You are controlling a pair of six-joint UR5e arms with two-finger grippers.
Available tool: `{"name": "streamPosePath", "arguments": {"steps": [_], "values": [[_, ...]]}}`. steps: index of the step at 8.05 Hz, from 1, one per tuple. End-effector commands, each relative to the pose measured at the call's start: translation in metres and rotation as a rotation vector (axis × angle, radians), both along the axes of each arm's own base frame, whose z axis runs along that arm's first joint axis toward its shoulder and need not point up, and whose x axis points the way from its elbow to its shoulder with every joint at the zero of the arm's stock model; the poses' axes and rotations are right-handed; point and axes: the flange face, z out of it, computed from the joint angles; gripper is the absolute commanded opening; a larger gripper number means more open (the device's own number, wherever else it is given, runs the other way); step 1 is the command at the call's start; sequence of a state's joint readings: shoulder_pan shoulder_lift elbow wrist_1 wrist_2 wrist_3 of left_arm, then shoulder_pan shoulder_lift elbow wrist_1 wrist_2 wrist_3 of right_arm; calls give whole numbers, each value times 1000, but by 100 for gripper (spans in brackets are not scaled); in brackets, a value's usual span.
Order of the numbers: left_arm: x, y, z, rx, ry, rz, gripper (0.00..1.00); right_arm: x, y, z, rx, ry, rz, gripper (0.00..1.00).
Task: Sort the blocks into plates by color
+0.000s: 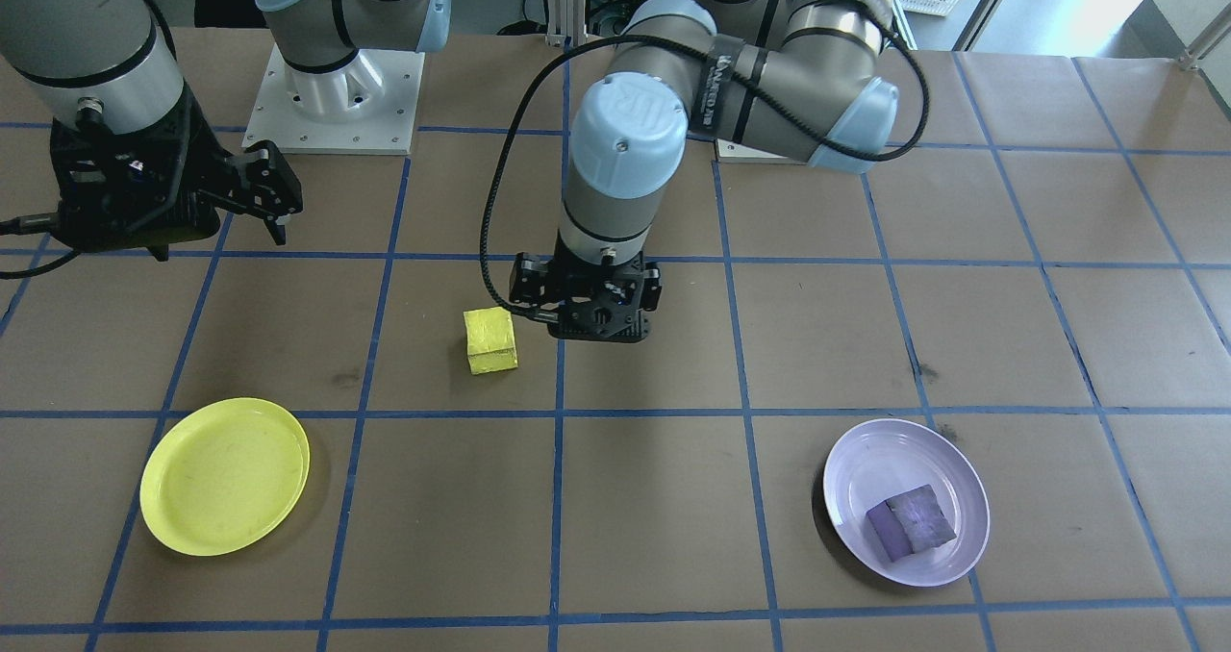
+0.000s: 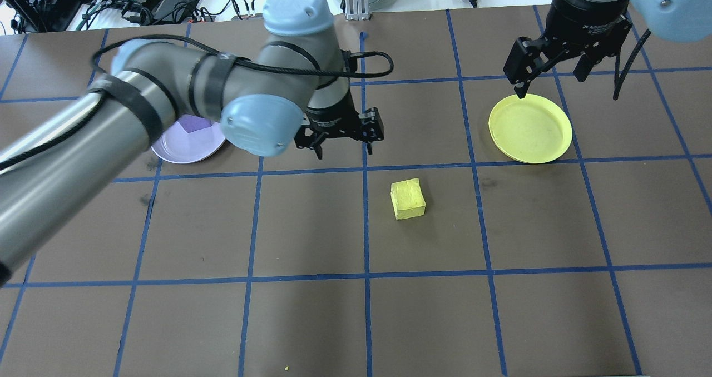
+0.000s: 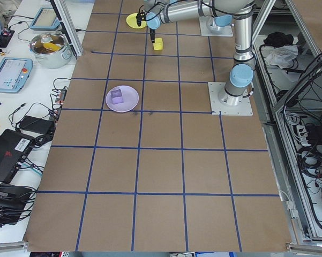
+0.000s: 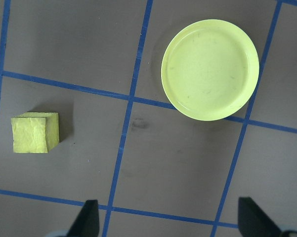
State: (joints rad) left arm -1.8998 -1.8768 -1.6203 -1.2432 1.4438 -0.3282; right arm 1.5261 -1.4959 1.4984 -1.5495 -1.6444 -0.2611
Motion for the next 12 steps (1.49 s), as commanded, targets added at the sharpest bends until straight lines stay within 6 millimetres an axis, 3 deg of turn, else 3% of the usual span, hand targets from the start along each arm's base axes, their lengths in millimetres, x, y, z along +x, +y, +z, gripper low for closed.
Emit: {"name": "streamPosePath", "arguments": {"steps": [1,2,3,5,7,8,10,11,12], "values": [[118,11,87,22,-67,-27,100,14,4,-20,37,-72,-132,100],[144,26,117,-3,-116,-58,100,22,8,-35,65,-126,-143,100],[151,46,148,-46,-119,-53,100,26,12,-48,89,-127,-137,100],[164,60,174,-100,-118,-29,100,65,22,-68,75,-122,-91,100],[172,74,207,-210,-111,-3,100,102,29,-112,71,-100,-116,100],[185,75,213,-217,-160,19,100,119,32,-135,75,-96,-110,100],[187,60,229,-184,-109,30,100,161,32,-178,84,-85,-106,100],[190,44,237,-174,-128,32,100,173,28,-197,84,-82,-91,100],[202,26,273,-220,-149,55,100,177,24,-214,100,-77,-87,100]]}}
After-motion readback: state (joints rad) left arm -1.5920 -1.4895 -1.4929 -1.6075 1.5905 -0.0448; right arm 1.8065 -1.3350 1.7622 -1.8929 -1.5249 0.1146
